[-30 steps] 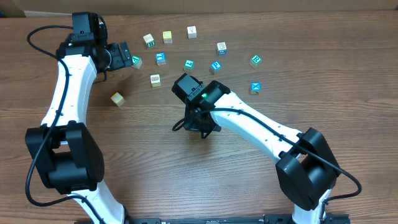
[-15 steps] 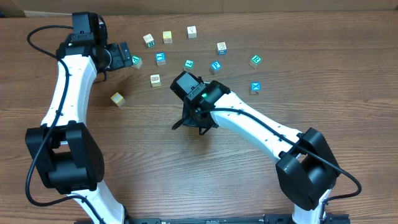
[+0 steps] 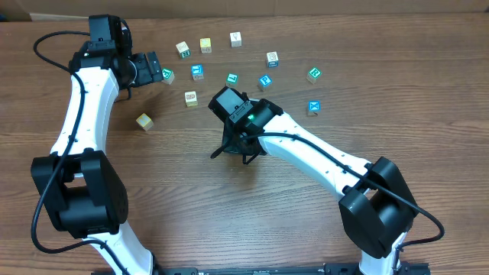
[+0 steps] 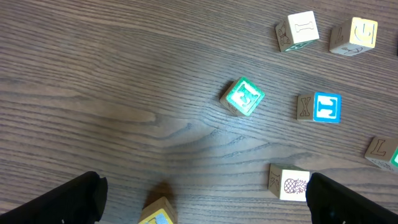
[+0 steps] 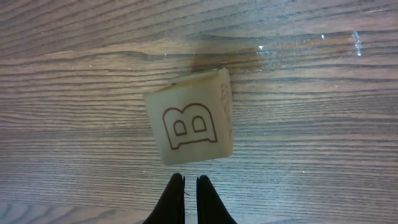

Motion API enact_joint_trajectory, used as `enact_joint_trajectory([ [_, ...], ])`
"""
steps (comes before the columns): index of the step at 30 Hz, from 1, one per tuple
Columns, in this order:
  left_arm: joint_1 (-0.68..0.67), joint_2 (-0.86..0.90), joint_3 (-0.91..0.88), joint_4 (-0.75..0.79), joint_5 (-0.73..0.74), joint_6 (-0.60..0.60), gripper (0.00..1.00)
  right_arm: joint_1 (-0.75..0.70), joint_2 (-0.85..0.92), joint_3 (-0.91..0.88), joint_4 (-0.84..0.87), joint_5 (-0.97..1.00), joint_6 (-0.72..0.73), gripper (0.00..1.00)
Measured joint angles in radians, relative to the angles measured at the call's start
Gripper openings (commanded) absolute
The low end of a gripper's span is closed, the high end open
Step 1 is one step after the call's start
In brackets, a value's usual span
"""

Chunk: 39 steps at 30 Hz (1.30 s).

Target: Form a tower

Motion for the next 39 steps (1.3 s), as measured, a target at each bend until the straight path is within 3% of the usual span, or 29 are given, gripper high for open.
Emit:
enact_joint_trajectory([
  [39,0.0,0.0,0.0,0.0,0.0,0.0,1.0,0.0,0.0,0.0,0.034,0.037,0.0,0.05],
])
